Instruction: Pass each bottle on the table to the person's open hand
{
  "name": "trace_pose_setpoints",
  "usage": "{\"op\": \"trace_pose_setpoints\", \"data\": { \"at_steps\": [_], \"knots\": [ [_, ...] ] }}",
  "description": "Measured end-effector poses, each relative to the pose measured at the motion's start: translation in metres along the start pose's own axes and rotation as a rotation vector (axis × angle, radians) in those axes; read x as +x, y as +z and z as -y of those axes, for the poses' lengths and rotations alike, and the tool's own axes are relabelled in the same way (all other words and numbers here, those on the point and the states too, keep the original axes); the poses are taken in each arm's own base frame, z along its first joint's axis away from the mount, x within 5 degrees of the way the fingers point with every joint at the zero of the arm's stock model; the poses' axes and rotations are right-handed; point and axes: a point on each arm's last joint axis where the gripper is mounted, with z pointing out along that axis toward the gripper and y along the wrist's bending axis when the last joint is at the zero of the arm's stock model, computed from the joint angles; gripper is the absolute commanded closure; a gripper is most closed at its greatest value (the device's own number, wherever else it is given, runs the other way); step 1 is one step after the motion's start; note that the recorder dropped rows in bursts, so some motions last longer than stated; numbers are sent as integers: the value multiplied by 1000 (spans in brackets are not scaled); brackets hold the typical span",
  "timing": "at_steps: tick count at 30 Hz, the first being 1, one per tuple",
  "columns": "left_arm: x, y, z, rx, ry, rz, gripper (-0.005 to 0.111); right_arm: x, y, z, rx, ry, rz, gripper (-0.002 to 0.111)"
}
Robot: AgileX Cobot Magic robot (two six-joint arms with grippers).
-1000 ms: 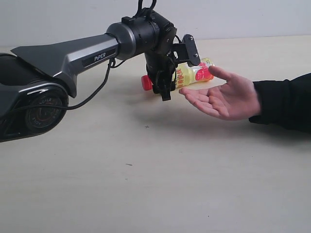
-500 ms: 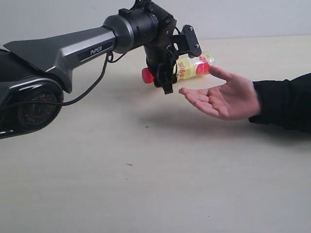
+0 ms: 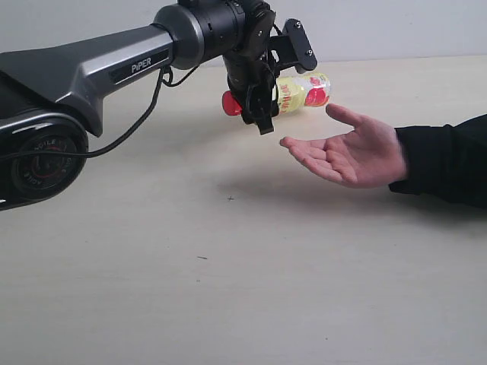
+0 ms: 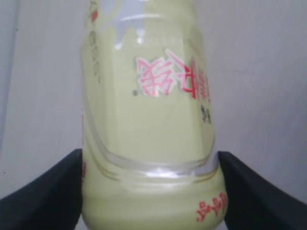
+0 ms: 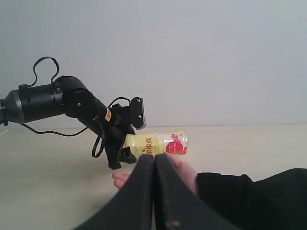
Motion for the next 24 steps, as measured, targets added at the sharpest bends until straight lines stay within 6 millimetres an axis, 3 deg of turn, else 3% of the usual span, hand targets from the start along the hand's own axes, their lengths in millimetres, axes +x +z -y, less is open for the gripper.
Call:
{"op": "trace_pose_setpoints", "data": {
  "at_steps": [24],
  "knots": [
    [-12,-46,-14,6,-191,113,107,0,0,0,0,0,0,108]
  ]
}}
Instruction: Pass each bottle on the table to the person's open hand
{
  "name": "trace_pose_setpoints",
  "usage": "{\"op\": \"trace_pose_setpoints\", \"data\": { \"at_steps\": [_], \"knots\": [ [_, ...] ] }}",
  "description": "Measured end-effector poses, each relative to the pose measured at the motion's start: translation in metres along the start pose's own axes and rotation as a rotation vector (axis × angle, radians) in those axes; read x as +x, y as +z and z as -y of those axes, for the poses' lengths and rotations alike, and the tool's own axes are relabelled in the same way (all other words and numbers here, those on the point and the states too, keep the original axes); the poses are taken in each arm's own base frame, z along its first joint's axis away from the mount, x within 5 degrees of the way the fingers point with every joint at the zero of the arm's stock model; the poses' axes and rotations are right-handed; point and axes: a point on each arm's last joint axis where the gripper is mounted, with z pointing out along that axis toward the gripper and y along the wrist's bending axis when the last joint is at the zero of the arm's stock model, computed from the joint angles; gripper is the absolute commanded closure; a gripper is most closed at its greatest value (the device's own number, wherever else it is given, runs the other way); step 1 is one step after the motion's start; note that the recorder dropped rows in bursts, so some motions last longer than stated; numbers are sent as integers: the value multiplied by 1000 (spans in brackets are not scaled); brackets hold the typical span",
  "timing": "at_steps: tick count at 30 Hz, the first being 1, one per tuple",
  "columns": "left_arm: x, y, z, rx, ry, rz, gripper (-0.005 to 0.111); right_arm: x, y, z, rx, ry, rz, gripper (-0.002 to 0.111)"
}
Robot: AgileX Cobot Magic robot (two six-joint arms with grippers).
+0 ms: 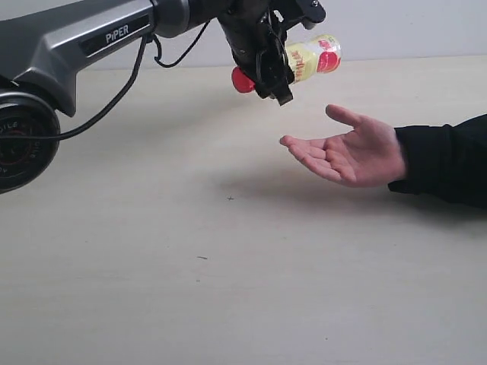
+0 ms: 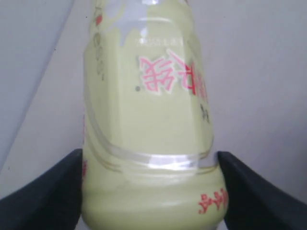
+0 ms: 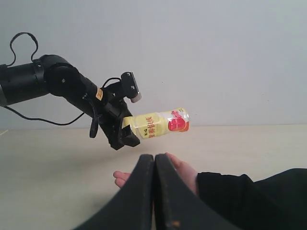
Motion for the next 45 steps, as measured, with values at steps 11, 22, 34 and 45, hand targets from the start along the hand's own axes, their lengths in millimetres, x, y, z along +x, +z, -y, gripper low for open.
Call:
{"op": "trace_pose_setpoints", "data": {
  "at_steps": [11,22,34,45],
  "knots": [
    [-34,-50,32,34,-62,79,107,0,0,0,0,0,0,108],
    [-38,-54,39,4,-26,66,107,0,0,0,0,0,0,108],
    [-54,-76,53,-115,45,98,107,0,0,0,0,0,0,108],
    [-74,-99,105,-283,104,73,107,0,0,0,0,0,0,108]
  ]
}}
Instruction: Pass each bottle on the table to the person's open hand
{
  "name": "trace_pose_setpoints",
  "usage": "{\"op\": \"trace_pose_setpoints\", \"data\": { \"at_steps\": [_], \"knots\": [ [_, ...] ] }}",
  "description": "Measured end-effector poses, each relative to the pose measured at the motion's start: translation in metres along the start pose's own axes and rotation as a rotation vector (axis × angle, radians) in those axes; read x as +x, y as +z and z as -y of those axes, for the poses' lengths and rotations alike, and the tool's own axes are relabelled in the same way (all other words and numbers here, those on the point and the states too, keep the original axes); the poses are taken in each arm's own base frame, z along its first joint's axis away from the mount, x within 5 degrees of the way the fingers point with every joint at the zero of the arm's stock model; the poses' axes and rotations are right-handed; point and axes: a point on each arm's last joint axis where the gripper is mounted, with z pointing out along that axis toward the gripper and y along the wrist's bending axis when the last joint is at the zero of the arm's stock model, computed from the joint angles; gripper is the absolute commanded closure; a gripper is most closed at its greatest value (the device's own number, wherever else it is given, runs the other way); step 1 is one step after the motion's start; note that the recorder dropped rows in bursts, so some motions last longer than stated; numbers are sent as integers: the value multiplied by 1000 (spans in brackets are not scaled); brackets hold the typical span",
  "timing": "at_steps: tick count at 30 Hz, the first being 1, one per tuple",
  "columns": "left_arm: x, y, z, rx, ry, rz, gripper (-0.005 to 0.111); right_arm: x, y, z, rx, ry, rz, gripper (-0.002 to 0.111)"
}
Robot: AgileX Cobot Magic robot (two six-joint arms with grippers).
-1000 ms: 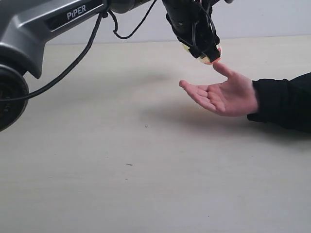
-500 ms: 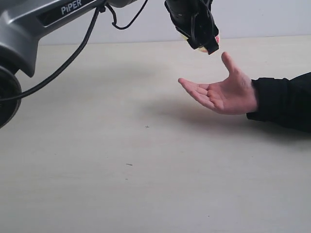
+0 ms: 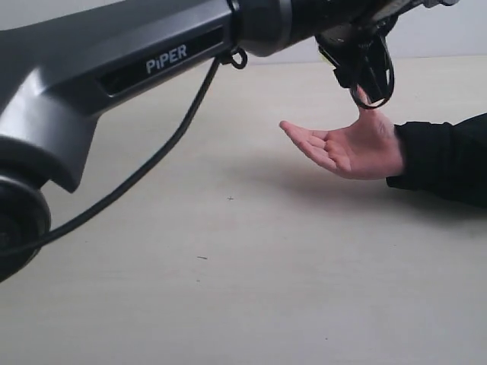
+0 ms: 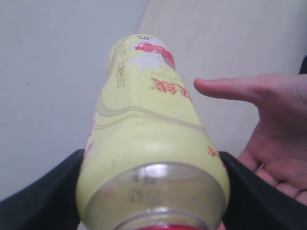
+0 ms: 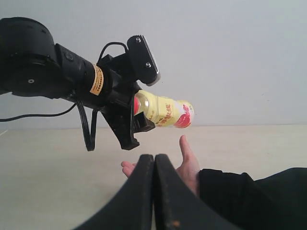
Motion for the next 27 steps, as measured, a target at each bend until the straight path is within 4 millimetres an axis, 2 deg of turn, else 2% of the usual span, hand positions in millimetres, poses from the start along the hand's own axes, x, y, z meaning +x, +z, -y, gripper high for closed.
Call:
{"op": "trace_pose_setpoints", "data": {
  "at_steps": [16,22,27],
  "knots": [
    [-15,-44,48,-237,0,-43,107,0,0,0,0,0,0,108],
    [-4,-35,83,-295,14,-60,107,0,0,0,0,0,0,108],
    [11,-23,101,-349,-3,-70,107,0,0,0,0,0,0,108]
  ]
}}
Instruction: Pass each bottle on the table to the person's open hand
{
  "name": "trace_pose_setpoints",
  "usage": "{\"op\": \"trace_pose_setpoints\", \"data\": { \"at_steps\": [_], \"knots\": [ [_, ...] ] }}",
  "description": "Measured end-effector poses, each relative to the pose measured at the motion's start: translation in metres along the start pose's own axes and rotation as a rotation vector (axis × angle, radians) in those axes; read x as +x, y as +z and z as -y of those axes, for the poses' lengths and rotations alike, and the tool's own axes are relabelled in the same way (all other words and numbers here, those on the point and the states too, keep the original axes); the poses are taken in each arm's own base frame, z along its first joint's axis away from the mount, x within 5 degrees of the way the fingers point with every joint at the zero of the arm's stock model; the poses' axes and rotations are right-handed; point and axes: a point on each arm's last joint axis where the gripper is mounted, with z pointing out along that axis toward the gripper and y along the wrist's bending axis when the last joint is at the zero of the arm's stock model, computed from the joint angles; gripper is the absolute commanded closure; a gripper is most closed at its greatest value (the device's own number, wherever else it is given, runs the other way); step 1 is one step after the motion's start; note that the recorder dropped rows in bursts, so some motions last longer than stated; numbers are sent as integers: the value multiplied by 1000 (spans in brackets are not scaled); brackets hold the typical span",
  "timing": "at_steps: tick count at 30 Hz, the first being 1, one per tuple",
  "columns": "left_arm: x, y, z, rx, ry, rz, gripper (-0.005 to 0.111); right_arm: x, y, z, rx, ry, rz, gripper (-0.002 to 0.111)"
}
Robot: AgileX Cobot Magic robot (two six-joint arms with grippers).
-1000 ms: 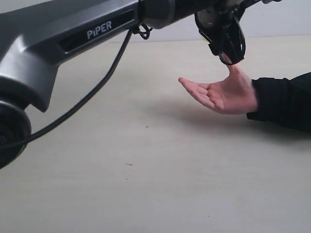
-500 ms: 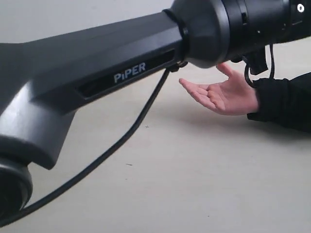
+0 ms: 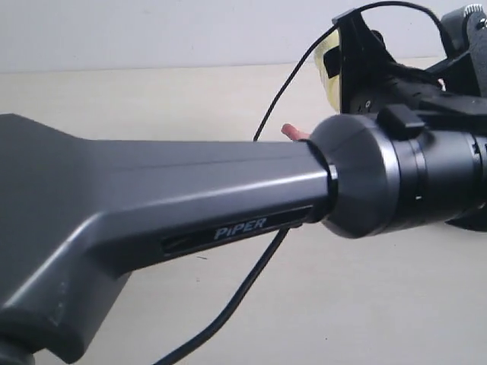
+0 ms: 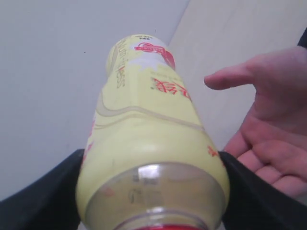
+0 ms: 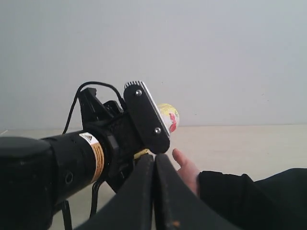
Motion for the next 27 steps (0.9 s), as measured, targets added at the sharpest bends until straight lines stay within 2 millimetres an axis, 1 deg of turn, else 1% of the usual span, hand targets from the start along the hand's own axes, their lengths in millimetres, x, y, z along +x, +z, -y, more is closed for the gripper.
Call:
{"op": "trace_pose_setpoints", "data": {
  "at_steps": [4,11,16,20,27],
  "knots": [
    [14,7,15,-22,-18,-20,107,0,0,0,0,0,0,108],
    [32,5,40,-29,-11,-31,107,0,0,0,0,0,0,108],
    [36,2,48,-25,-1,-28,107,0,0,0,0,0,0,108],
    [36,-1,51,-22,-15,-21,107,0,0,0,0,0,0,108],
    [34,-10,61,32,-88,-11,107,0,0,0,0,0,0,108]
  ]
}}
